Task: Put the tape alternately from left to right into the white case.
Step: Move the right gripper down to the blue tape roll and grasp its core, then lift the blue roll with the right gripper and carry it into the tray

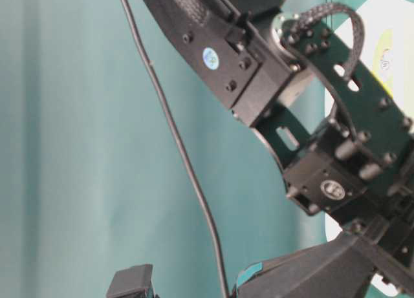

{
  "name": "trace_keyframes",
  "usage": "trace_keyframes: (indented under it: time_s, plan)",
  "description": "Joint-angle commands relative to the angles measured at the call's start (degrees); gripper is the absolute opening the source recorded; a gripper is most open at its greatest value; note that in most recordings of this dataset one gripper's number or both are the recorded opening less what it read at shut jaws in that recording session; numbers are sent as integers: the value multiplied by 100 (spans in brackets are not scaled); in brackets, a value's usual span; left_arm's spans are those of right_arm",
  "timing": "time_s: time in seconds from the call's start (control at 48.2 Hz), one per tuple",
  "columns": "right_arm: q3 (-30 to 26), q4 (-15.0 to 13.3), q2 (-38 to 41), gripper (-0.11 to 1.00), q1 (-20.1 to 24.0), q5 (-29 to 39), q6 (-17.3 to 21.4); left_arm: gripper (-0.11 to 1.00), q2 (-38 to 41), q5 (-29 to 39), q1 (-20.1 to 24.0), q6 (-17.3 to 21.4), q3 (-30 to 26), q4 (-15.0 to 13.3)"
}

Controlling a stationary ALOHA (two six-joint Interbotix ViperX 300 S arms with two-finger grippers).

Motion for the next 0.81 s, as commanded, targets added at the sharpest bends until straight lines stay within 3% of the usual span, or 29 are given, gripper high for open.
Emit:
trace_keyframes:
  time_s: [0.0, 0.788]
  plan:
    - [-18, -18, -352, 3, 9, 9, 26, 95, -62, -44, -9, -9, -62, -18]
    - [1204, -9, -1960, 3, 88, 44, 97, 95, -62, -35, -18, -9, -53, -18]
